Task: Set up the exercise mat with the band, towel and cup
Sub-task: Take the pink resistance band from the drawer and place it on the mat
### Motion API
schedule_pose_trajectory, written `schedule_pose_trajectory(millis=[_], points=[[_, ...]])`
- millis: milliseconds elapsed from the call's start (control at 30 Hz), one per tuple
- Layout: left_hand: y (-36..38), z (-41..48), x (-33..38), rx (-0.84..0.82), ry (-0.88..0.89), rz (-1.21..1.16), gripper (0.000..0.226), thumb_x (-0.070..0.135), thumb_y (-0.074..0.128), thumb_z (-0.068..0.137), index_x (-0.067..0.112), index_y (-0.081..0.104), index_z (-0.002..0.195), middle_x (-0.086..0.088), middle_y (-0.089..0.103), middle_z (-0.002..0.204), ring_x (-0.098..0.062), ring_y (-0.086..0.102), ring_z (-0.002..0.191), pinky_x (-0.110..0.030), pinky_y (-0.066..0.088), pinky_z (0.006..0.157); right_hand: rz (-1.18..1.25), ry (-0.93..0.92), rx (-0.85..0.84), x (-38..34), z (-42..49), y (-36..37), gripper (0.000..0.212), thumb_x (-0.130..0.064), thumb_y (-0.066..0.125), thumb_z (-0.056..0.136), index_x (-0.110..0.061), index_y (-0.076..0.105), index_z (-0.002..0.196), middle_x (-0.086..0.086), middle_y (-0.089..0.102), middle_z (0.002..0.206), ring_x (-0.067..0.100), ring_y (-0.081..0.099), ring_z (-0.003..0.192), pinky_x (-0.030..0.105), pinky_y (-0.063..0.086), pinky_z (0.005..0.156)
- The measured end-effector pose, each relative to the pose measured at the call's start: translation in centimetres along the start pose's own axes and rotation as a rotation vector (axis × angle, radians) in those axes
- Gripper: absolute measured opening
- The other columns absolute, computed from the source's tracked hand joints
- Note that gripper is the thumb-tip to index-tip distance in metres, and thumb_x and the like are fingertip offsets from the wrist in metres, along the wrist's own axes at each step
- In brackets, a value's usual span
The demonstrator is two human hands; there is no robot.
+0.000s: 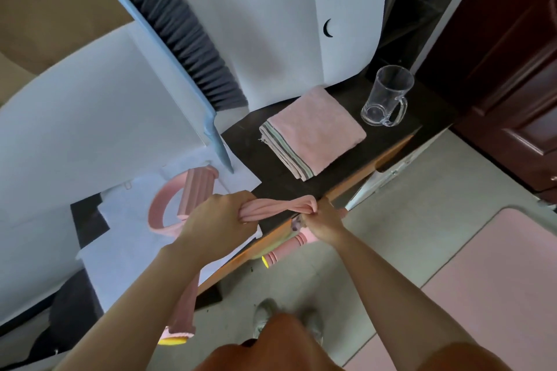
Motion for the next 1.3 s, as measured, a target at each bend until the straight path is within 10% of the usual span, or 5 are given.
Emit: schedule_pose_trajectory(millis=[167,333,800,967,1300], points=[[0.3,1.5,3.4,-0.039,0.129,-0.012,0.017,0.038,0.067,0.079,0.028,0.071,0.092,0.028,0.047,0.053,0.001,0.051,0.051,-0.010,0.035,0.053,-0.059,-0.008,-0.027,2.3,-1.9,-1.6,0.019,-0.023,0.051,0.095,-0.015,0.060,0.110,0.003,0.060,0.095,0.027,0.063,0.102,0.046,0.050,0.095],[3.0,3.6,12.0,-0.274,0.378,-0.012,0.015,0.039,0.069,0.073,0.030,0.071,0.084,0.009,0.065,0.064,-0.004,0.060,0.057,-0.020,0.050,0.059,0.081,0.118,0.162,9.5,-5.3,-7.1,0.017,-0.016,0.054,0.093,-0.015,0.065,0.105,-0.005,0.059,0.076,0.008,0.058,0.067,0.016,0.039,0.055],[24.6,2.7,44.9,-0.946,1.080,0.341,0.013,0.023,0.064,0.076,0.028,0.069,0.088,0.007,0.065,0.065,-0.005,0.058,0.055,-0.022,0.045,0.051,0.181,0.691,0.536,42.7,-22.9,-21.2,0.011,-0.021,0.049,0.085,-0.020,0.060,0.085,0.001,0.057,0.093,0.030,0.059,0.097,0.034,0.036,0.075],[32.5,1.4,52.8,-1.031,1.264,0.556,0.005,0.017,0.063,0.074,0.022,0.060,0.074,0.009,0.052,0.057,0.002,0.049,0.050,-0.016,0.033,0.048,0.040,0.976,0.559,50.8,-30.0,-22.7,0.031,-0.027,0.048,0.090,-0.027,0.060,0.118,0.012,0.041,0.131,0.033,0.042,0.122,0.043,0.041,0.091],[46.7,-4.9,66.5,-0.869,1.665,0.938,0.010,0.027,0.057,0.083,0.021,0.053,0.077,-0.002,0.065,0.091,-0.026,0.063,0.096,-0.029,0.044,0.071,0.637,1.394,0.768,59.4,-40.8,-17.6,0.019,-0.032,0.041,0.095,-0.022,0.048,0.110,0.011,0.056,0.117,0.035,0.061,0.103,0.035,0.040,0.070]])
Point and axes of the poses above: each hand's wrist, its own z-axis towards the middle knuckle, its own y-axis out of the palm, x = y × z, the point moved 9 cm from there along z, towards the middle knuckle
